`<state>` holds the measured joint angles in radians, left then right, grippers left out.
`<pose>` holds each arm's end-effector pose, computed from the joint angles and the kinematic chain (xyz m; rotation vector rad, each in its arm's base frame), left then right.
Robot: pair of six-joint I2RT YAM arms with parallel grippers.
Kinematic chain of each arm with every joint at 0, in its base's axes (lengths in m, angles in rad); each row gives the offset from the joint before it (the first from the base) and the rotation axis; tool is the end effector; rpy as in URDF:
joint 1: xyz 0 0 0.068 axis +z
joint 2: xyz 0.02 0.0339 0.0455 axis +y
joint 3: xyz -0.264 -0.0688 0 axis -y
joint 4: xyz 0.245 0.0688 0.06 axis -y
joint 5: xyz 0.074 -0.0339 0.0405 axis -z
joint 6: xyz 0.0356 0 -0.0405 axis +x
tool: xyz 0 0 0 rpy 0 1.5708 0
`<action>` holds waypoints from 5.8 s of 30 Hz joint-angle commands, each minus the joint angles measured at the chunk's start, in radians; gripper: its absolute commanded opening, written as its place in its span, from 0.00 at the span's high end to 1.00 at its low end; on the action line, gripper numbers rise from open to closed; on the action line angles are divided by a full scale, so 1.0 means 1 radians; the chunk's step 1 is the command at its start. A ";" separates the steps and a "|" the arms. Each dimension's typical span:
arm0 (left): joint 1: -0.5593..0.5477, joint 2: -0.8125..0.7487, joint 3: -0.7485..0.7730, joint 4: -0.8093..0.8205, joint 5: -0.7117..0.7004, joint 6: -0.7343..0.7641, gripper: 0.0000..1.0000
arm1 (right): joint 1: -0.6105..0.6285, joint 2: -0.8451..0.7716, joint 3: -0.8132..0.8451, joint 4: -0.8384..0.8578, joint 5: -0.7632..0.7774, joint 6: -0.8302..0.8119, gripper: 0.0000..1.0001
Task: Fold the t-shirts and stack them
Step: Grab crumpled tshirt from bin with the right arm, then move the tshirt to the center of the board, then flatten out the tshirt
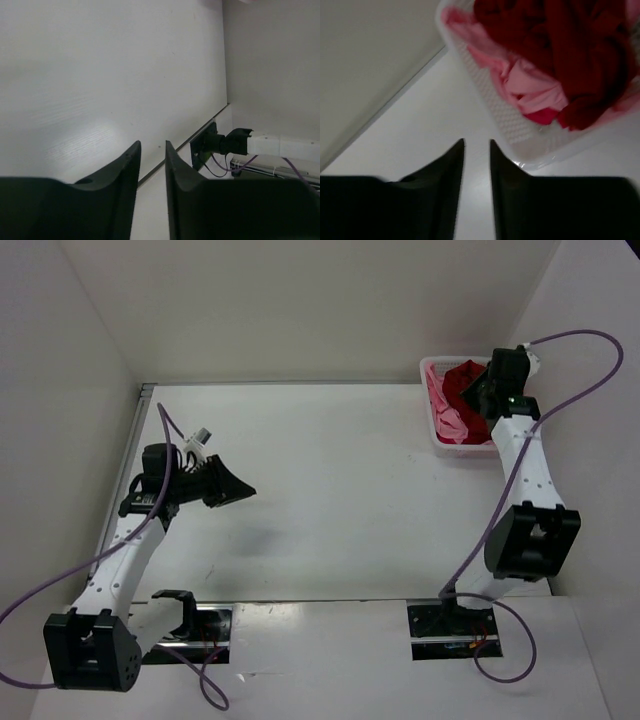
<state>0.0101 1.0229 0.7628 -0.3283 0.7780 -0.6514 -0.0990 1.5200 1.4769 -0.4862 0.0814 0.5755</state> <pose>0.2176 -0.0228 0.2787 -0.2531 2.1930 -1.2024 0.3465 -0.0373 0.3713 0.7426 1.9692 0.2015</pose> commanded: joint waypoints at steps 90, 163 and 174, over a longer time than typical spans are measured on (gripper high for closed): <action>-0.103 0.072 -0.009 -0.095 -0.591 -0.056 0.30 | 0.156 -0.231 -0.565 0.187 -0.355 0.161 0.63; -0.191 0.072 -0.445 0.227 -0.661 -0.620 0.65 | 0.644 -0.281 -0.914 0.278 -0.243 0.472 0.60; -0.191 0.126 -0.405 0.244 -0.680 -0.620 1.00 | 0.720 -0.325 -0.989 0.345 -0.264 0.552 0.52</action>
<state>-0.1802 1.1732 0.3515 -0.0689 0.1318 -1.2694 0.5652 1.2194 0.5243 -0.2092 -0.1761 1.0756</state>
